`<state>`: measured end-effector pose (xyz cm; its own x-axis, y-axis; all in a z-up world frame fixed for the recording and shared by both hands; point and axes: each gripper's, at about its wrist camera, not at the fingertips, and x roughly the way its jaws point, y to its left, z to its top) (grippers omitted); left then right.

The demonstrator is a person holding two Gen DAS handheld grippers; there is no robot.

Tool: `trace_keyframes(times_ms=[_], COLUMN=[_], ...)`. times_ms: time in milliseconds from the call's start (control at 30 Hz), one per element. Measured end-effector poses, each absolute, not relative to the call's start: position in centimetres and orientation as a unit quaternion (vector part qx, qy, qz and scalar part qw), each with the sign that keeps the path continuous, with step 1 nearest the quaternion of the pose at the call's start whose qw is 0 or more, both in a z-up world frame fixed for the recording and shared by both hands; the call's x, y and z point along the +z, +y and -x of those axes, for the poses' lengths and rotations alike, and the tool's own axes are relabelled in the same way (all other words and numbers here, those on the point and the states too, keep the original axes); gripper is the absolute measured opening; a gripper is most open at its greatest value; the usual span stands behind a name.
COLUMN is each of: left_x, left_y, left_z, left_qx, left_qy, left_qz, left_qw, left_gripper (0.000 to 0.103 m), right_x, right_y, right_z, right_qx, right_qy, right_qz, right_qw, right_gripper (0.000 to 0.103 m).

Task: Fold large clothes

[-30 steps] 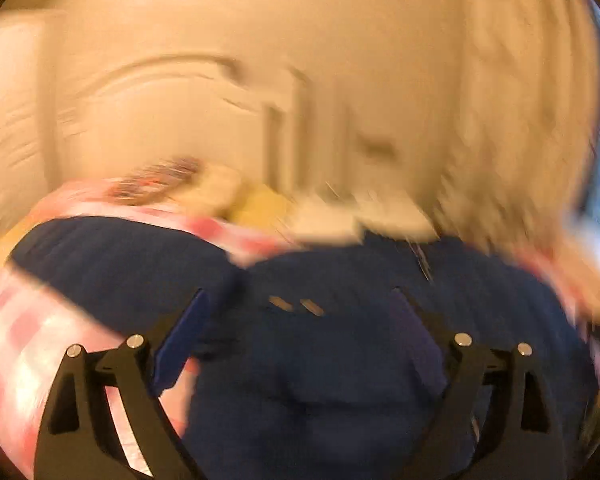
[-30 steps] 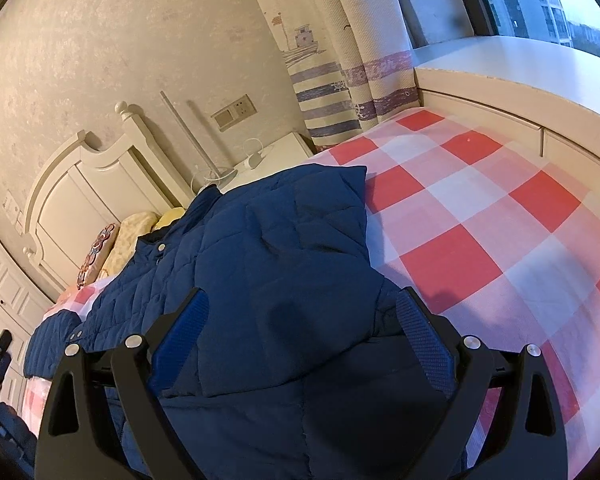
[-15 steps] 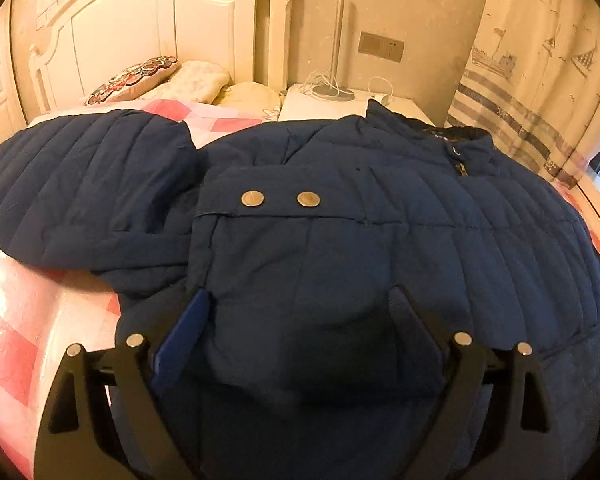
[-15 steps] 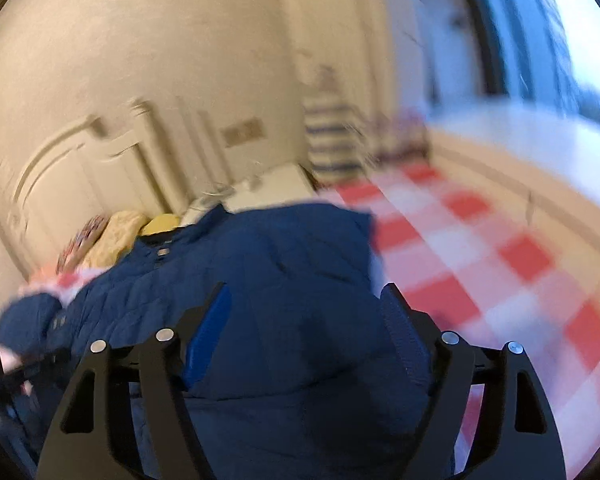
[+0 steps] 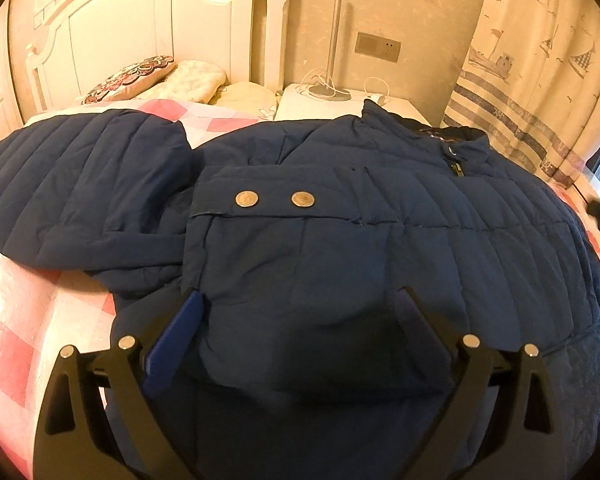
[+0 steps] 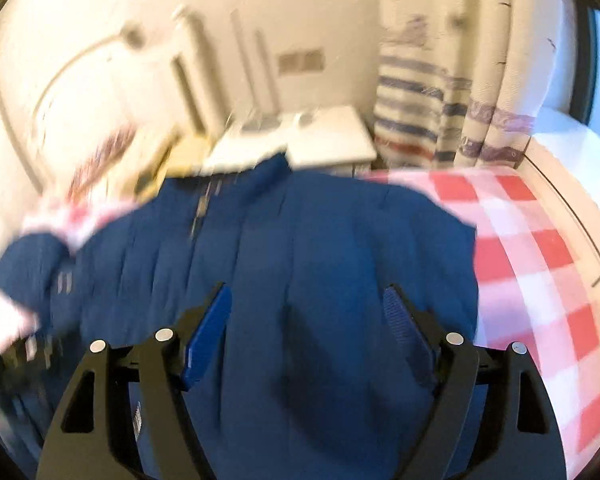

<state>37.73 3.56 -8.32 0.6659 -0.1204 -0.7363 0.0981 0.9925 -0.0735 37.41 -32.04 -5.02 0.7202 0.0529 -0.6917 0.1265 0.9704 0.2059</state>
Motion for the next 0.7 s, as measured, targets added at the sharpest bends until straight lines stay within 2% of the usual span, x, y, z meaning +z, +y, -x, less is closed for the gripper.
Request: trace_keyframes(times_ms=[67,167,233,367,467,567,633,700], left_x=[-8.3,-8.2,-8.2,-8.2,-8.2,-8.1,-8.1,-7.8], left_y=[3.6,3.8,3.8,3.8,3.8,4.0,4.1,4.3], left_z=[-37.7,-37.7,-37.7,-37.8,-37.7,-37.7,-37.7,-37.5], left_qx=[-0.062,-0.066,-0.067,-0.068,-0.068,-0.071,-0.074,-0.08], left_qy=[0.404,0.402,0.402,0.403,0.402,0.4,0.399,0.39], left_qz=[0.018,0.027,0.029,0.029,0.029,0.037,0.042,0.05], left_qw=[0.913,0.913,0.913,0.912,0.913,0.913,0.913,0.916], left_gripper=[0.096,0.096,0.096,0.097,0.097,0.097,0.097,0.097], right_x=[-6.3,-10.3,-9.6,-7.4,-10.1,-9.7,-7.6,-6.2], right_y=[-32.0,-30.5,-29.9,-27.9,-25.9,-26.6,-27.2,-26.6], right_z=[-39.9,-42.3,-41.6,-38.8,-39.7,-39.3,-37.0,-34.0], right_qx=[-0.04,-0.053,-0.07,-0.05,0.015,-0.004,-0.012,0.023], right_qy=[0.4,0.458,0.452,0.376,0.445,0.457,0.418,0.379], right_qz=[-0.116,-0.048,-0.048,-0.028,0.002,-0.023,-0.069,-0.079], right_qw=[0.908,0.886,0.888,0.925,0.895,0.889,0.906,0.922], right_gripper=[0.081,0.083,0.082,0.082,0.088,0.087,0.088,0.092])
